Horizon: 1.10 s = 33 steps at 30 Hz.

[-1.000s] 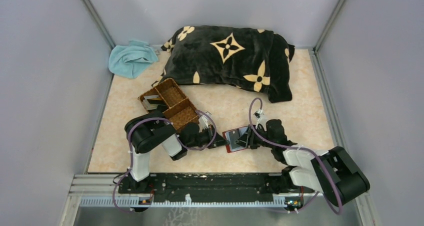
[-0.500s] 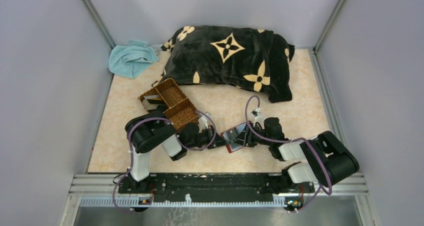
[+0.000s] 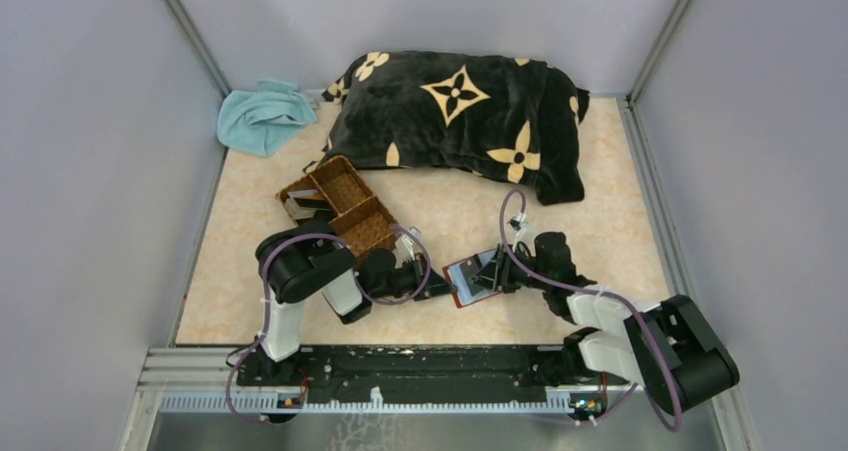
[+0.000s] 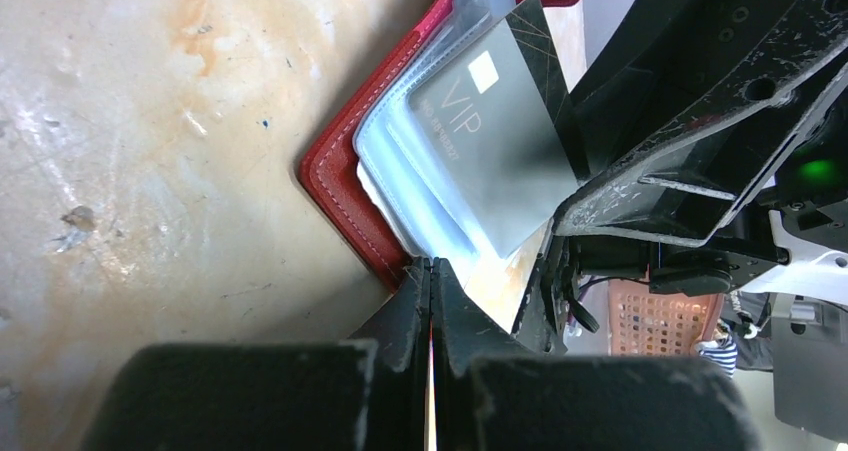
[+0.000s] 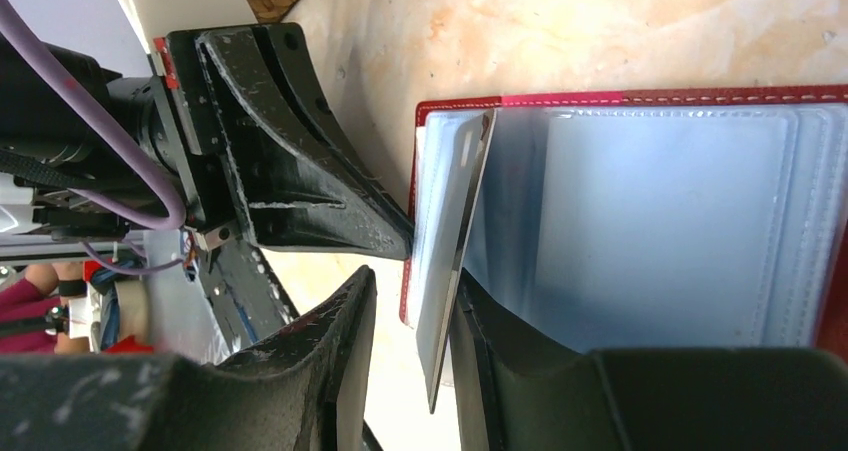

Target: Take the credit cards out of the card holder

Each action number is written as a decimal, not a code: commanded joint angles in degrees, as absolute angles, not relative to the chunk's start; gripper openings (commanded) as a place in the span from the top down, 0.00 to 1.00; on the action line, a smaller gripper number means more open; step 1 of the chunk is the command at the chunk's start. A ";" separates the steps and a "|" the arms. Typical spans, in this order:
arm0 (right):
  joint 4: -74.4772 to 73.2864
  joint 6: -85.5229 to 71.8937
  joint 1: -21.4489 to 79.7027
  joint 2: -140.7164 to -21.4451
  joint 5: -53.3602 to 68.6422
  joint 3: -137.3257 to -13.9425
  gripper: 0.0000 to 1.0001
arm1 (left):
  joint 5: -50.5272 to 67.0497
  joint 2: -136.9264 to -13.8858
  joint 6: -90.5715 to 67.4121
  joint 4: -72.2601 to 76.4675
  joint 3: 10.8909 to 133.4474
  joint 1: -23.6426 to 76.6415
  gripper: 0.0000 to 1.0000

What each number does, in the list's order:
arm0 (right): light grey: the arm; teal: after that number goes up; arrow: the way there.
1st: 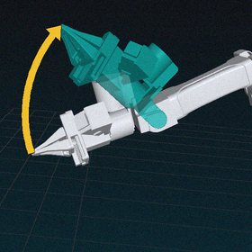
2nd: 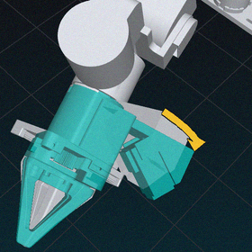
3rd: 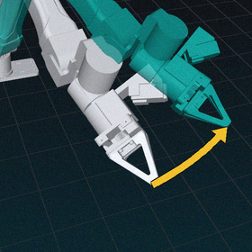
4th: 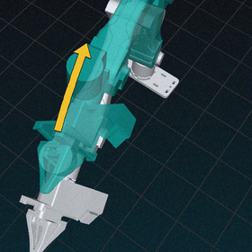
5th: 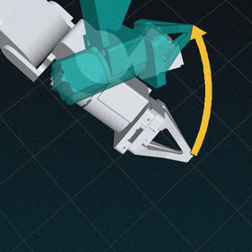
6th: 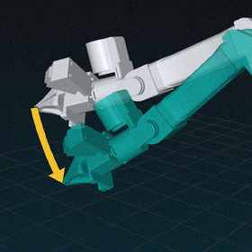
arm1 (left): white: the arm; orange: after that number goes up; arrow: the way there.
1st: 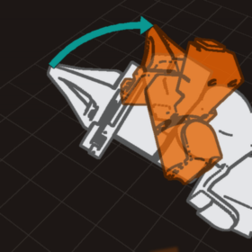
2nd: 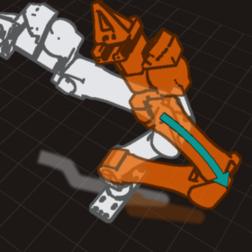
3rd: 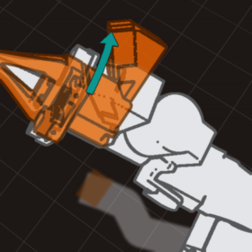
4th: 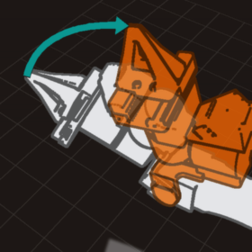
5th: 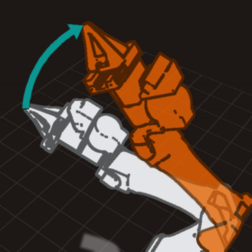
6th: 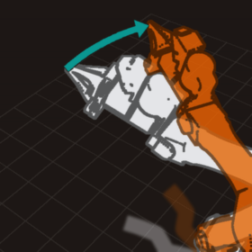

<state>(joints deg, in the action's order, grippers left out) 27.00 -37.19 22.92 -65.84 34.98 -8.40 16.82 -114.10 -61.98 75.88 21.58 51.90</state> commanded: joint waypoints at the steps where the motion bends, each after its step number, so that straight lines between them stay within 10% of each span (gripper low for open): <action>1: 25.03 -34.85 21.94 -63.59 35.27 -10.51 0.67 | 16.66 -115.59 -63.11 78.31 20.64 51.24 1.00; 19: 19.12 -33.43 16.63 -57.19 35.51 -9.21 0.73 | 16.84 -117.18 -63.84 80.81 19.61 51.15 1.00; 33: 18.82 -33.52 16.35 -57.37 34.76 -8.96 1.00 | 17.10 -118.36 -64.44 83.21 18.83 51.03 1.00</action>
